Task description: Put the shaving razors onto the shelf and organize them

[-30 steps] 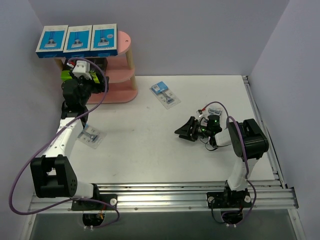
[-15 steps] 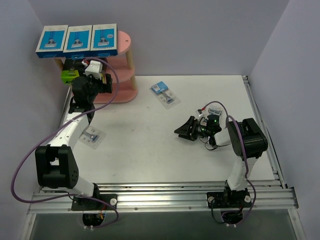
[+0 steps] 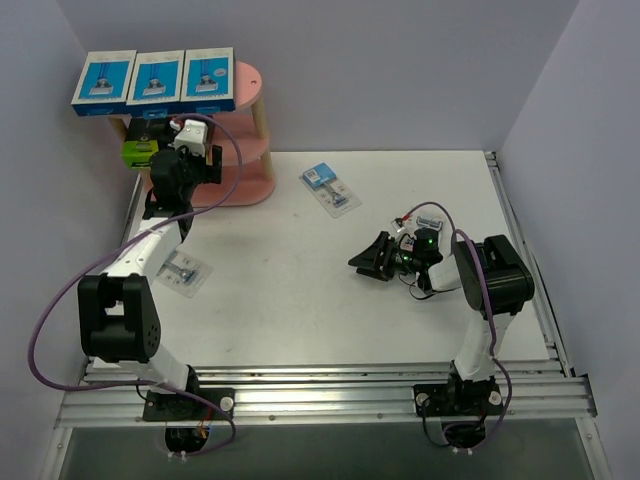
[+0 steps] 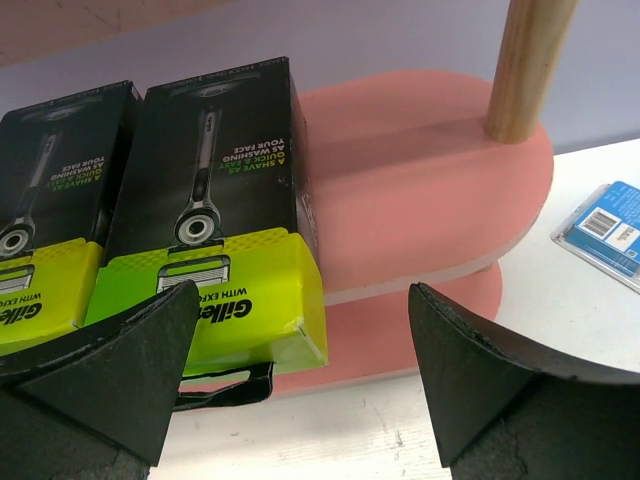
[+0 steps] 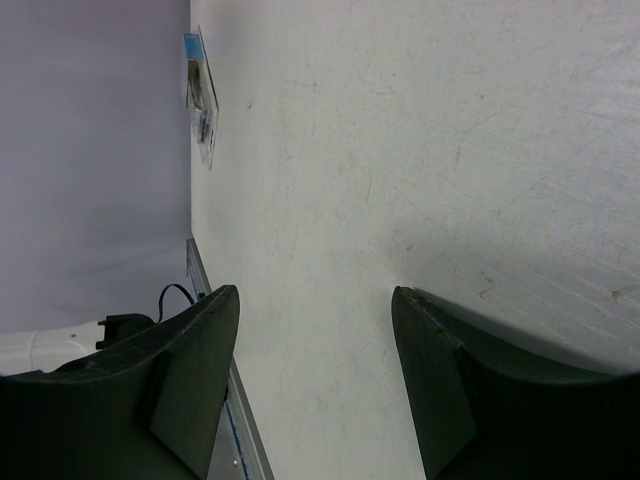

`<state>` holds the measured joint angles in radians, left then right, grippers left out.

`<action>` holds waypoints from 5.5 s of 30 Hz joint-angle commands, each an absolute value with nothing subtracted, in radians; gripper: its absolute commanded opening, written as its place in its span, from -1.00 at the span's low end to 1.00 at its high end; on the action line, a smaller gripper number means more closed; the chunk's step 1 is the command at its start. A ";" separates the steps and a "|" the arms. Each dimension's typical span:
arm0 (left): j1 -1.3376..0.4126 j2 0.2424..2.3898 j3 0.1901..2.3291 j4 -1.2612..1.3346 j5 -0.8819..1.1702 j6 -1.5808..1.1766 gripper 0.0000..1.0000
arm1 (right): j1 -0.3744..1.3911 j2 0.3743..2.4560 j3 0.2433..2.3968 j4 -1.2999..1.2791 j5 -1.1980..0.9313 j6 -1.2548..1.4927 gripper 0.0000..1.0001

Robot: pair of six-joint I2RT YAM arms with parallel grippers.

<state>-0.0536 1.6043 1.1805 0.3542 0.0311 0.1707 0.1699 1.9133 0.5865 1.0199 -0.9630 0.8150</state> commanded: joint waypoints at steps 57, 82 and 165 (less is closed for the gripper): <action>-0.101 1.753 1.259 0.577 -0.360 0.236 0.49 | 0.160 2.068 0.574 0.765 -0.755 0.718 0.20; -0.106 1.726 1.238 0.629 -0.325 0.221 0.93 | 0.160 2.077 0.583 0.767 -0.750 0.716 0.17; -0.522 0.778 0.819 -0.098 -0.371 -0.138 1.00 | 0.319 2.176 2.049 -0.408 -0.077 0.353 0.04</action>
<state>-0.5121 0.7803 0.7624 -0.0914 -0.3702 -0.1818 0.2893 2.1113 1.8919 -0.3336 -0.0620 0.3977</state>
